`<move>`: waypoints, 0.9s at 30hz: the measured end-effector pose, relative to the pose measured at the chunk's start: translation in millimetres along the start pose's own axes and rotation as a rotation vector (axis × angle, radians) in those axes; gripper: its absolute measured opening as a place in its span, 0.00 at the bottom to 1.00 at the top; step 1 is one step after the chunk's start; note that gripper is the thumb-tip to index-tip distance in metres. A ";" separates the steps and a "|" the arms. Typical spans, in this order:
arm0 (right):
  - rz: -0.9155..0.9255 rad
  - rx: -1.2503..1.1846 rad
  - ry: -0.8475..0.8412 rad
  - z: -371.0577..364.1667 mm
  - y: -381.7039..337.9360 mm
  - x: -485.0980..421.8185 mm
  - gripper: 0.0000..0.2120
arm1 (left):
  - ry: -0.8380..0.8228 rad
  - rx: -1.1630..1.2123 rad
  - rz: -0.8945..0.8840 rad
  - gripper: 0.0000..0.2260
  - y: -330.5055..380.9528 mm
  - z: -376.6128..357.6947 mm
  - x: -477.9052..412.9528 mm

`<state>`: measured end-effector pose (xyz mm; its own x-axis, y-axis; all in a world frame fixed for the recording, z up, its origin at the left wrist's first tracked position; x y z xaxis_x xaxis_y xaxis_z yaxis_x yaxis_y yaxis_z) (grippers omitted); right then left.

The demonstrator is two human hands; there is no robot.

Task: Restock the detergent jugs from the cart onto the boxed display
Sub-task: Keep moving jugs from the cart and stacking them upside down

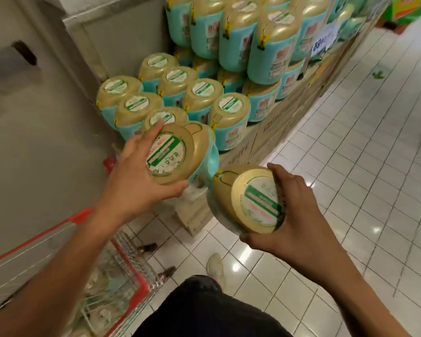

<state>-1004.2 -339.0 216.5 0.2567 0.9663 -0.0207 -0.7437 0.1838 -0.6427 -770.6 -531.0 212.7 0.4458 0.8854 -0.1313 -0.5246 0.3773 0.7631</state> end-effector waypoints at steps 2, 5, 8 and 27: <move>0.036 -0.030 -0.007 12.9 -2.9 -36.8 0.56 | 0.037 0.007 -0.013 0.54 6.3 10.2 -42.2; 0.083 -0.071 -0.027 27.8 -7.0 -89.3 0.57 | 0.075 0.008 -0.020 0.52 13.1 22.1 -103.8; 0.137 -0.104 -0.063 38.3 -11.2 -137.5 0.58 | 0.094 -0.029 -0.008 0.53 17.5 31.2 -160.8; 0.540 -0.082 -0.452 27.0 -5.4 -366.2 0.61 | 0.173 -0.237 0.313 0.53 -78.9 81.0 -418.2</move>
<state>-1110.8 -688.9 248.3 -0.4296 0.9019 -0.0441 -0.6411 -0.3391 -0.6885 -856.9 -953.0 258.6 0.1212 0.9920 -0.0360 -0.7767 0.1174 0.6188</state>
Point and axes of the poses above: each hand's wrist, its own x-axis away from the middle knuckle, its own z-axis out of the back of the hand, y = z × x, the point moved 10 cm from there along -x, towards the middle knuckle, and after that the axes turned 3 degrees about x, right-handed, at the moved point
